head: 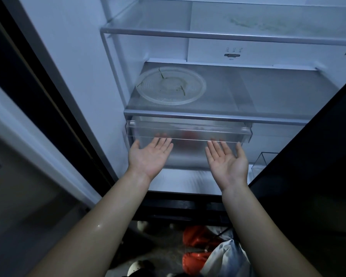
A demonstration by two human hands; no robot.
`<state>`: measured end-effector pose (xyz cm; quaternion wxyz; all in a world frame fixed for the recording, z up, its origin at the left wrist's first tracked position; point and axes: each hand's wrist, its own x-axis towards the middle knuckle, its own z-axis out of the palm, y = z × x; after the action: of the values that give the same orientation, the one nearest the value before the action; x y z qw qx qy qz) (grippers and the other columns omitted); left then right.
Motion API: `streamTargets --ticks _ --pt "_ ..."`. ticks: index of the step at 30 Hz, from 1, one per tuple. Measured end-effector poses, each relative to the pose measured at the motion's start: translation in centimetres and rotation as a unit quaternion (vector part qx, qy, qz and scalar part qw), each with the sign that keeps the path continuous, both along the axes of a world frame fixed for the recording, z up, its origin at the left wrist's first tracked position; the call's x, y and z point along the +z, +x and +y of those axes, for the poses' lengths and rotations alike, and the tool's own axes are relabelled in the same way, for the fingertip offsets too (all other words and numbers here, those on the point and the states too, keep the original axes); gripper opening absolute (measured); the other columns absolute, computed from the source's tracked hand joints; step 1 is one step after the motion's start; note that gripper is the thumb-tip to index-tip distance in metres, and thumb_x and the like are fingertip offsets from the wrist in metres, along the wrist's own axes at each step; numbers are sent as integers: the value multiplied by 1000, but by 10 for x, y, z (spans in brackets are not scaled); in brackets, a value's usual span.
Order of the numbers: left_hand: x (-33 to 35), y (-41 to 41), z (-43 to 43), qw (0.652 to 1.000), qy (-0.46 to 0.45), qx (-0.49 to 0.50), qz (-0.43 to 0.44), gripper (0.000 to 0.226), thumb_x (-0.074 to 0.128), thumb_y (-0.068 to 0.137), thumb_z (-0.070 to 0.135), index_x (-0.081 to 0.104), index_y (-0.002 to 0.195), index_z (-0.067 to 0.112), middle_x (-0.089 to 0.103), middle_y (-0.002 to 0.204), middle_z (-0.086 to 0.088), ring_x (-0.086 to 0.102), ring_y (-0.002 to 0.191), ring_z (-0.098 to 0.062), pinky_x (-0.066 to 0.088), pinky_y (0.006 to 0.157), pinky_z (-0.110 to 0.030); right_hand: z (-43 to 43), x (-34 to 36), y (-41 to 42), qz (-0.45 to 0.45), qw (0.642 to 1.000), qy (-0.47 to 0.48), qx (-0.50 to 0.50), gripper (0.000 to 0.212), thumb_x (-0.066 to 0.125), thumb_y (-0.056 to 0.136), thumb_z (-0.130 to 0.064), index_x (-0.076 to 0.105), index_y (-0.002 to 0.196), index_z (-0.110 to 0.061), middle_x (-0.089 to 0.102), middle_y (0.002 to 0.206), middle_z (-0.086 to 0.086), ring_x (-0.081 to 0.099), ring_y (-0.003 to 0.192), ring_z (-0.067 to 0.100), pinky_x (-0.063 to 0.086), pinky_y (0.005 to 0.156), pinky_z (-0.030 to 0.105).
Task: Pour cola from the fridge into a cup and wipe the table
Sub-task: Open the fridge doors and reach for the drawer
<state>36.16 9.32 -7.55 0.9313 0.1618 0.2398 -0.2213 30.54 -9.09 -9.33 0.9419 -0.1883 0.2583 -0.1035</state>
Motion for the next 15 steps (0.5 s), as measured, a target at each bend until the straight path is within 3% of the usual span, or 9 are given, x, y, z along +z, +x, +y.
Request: streamTargets --ticks 7,15 --pt "8 -35 11 999 25 -16 15 62 24 100 45 40 135 -4 44 139 -23 30 138 -36 22 111 -46 4 7 -42 -1 1000 19 16 56 42 97 -38 39 136 2 47 138 24 46 128 35 37 107 43" --pt "22 -67 19 999 33 -13 31 64 27 100 43 31 139 -8 33 146 -26 23 140 -38 19 112 -48 9 9 -84 -18 999 29 42 65 48 94 -37 32 141 4 46 138 26 45 129 37 35 110 45"
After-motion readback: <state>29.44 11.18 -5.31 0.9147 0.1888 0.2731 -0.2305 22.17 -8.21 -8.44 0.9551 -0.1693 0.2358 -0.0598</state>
